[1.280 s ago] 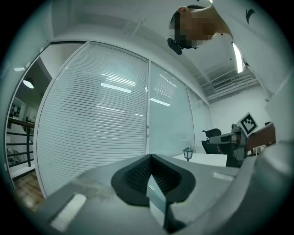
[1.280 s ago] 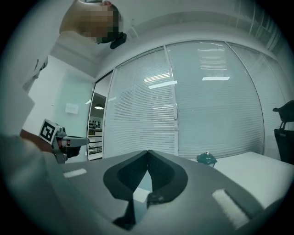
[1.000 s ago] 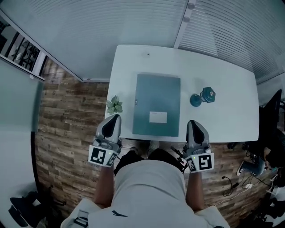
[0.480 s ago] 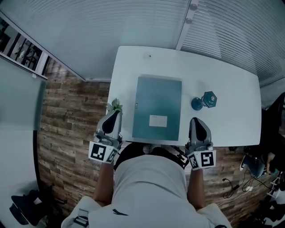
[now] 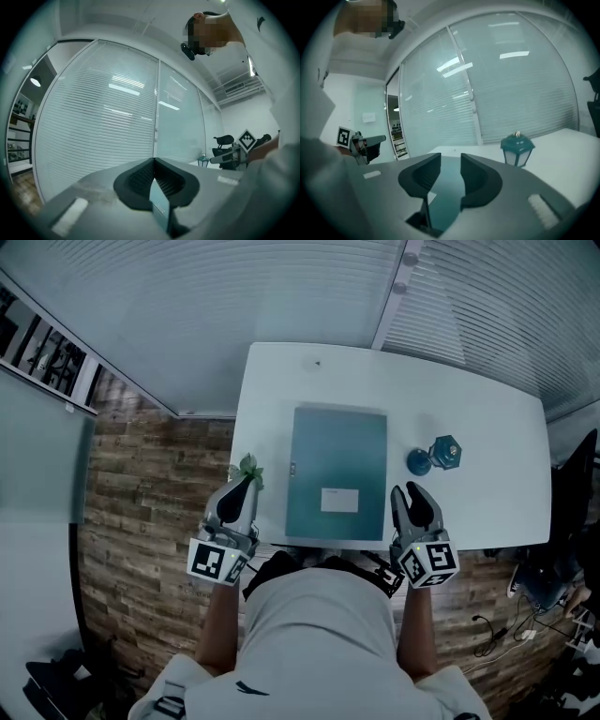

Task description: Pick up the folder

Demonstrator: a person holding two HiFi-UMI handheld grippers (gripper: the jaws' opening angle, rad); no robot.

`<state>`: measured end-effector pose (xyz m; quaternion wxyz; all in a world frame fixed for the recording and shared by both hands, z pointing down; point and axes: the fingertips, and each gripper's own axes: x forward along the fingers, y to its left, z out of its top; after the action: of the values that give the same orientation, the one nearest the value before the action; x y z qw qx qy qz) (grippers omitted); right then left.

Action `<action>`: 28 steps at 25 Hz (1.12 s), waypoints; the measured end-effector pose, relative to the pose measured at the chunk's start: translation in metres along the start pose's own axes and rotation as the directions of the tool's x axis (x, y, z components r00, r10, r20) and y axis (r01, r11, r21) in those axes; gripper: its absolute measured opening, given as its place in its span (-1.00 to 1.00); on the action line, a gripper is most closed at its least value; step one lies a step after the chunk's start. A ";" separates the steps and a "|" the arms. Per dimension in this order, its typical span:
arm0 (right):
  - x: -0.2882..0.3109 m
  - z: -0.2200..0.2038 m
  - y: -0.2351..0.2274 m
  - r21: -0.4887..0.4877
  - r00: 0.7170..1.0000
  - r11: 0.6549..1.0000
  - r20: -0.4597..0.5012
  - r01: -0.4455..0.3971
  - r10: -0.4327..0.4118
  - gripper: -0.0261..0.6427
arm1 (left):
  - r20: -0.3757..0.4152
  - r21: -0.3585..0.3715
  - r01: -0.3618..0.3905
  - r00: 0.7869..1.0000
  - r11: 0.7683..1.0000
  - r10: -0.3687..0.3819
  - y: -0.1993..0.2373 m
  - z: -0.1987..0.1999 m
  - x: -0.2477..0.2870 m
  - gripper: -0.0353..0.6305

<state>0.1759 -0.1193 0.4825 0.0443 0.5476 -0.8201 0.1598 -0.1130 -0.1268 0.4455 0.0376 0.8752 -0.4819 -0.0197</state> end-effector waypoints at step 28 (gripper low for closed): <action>0.080 -0.146 -0.015 0.496 0.810 0.867 -0.484 -0.056 0.330 0.23 | -0.187 -0.048 0.100 0.977 0.994 -0.108 -0.034 -0.057 0.018 -0.88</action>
<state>0.1426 -0.1503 0.6433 0.1323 0.3831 -0.7627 0.5040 -0.0707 -0.1207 0.4989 0.0990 0.8962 -0.4293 0.0522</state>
